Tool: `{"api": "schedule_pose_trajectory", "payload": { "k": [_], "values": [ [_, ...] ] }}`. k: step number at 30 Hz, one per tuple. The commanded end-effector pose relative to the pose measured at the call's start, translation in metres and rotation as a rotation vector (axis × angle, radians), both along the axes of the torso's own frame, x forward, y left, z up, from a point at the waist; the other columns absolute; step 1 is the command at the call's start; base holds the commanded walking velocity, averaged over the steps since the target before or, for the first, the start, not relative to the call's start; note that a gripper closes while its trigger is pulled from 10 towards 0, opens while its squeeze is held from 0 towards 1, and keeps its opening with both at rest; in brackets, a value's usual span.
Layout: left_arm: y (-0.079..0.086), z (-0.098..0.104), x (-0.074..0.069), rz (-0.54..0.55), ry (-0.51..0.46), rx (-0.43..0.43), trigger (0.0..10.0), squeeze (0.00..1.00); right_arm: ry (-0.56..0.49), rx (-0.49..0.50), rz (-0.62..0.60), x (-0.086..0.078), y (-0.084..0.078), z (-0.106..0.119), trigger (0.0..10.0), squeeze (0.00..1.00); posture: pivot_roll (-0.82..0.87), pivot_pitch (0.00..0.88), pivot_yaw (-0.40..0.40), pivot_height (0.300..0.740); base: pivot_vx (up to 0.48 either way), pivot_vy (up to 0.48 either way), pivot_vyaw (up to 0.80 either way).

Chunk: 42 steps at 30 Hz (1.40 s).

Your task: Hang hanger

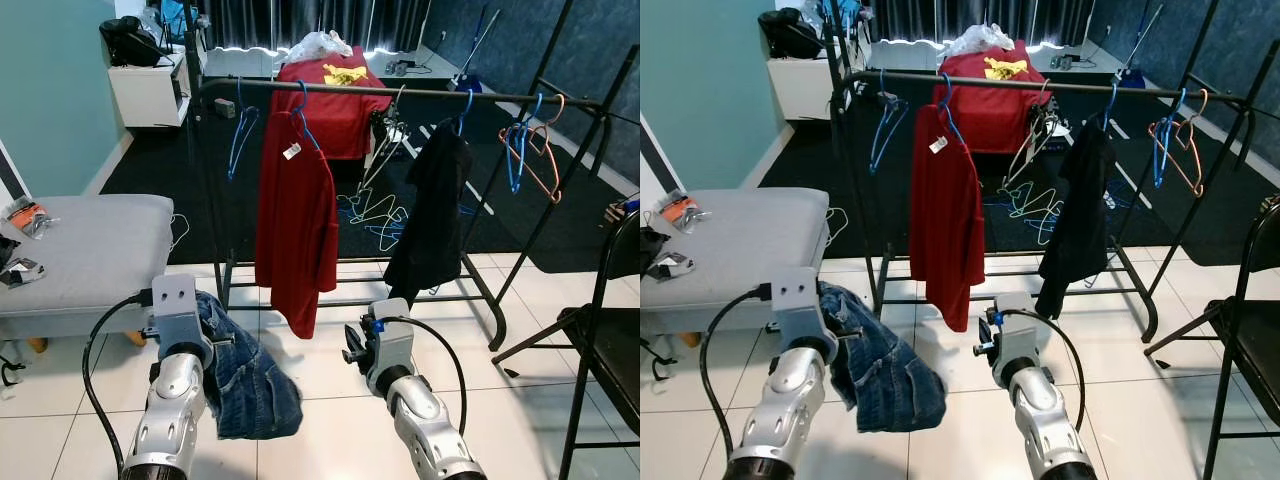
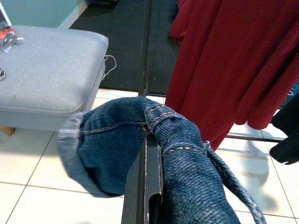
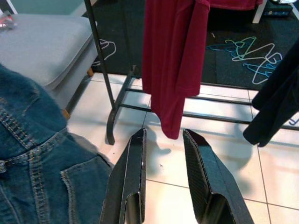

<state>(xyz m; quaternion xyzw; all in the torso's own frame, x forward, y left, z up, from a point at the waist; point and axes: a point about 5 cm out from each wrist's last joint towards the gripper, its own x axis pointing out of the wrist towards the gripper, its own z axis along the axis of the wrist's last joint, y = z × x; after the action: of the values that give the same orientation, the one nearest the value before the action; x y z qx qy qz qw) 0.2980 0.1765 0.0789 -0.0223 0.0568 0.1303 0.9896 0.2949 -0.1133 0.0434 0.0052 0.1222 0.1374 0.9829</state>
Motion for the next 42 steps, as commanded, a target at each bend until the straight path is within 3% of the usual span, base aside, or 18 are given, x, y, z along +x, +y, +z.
{"api": "schedule_pose_trajectory", "payload": {
  "k": [1, 11, 22, 33, 38, 42],
  "values": [
    [-0.002, 0.008, 0.005, 0.013, -0.048, -0.002, 10.0, 0.0, 0.009, -0.004, -0.014, 0.001, -0.005, -0.002, 10.0, 0.0, 0.03, 0.0, -0.054, 0.74, 0.0, 0.0, -0.8],
    [0.003, 0.003, -0.001, 0.009, -0.035, 0.009, 10.0, 0.0, 0.006, 0.004, -0.055, 0.004, -0.016, -0.002, 10.0, 0.0, 0.03, 0.0, -0.057, 0.74, 0.0, 0.0, -0.8],
    [-0.008, -0.004, -0.01, -0.152, 0.007, 0.018, 10.0, 0.0, 0.021, 0.005, -0.082, 0.006, -0.022, -0.006, 10.0, 0.0, 0.04, 0.0, -0.059, 0.74, 0.0, 0.0, -0.8],
    [-0.009, -0.004, -0.011, -0.125, 0.004, -0.009, 10.0, 0.0, 0.033, 0.006, -0.068, 0.004, -0.022, -0.011, 10.0, 0.0, 0.08, 0.0, -0.093, 0.74, 0.0, 0.0, -0.8],
    [-0.007, -0.017, -0.017, -0.121, 0.076, 0.081, 10.0, 0.0, 0.058, -0.012, -0.03, -0.003, -0.016, -0.02, 10.0, 0.0, 0.11, 0.0, -0.101, 0.74, 0.0, 0.0, -0.8],
    [-0.01, -0.013, -0.012, -0.16, 0.082, 0.105, 10.0, 0.0, 0.054, -0.004, -0.051, 0.0, -0.018, -0.019, 10.0, 0.0, 0.16, 0.0, -0.098, 0.74, 0.0, 0.0, -0.8]
  ]
}}
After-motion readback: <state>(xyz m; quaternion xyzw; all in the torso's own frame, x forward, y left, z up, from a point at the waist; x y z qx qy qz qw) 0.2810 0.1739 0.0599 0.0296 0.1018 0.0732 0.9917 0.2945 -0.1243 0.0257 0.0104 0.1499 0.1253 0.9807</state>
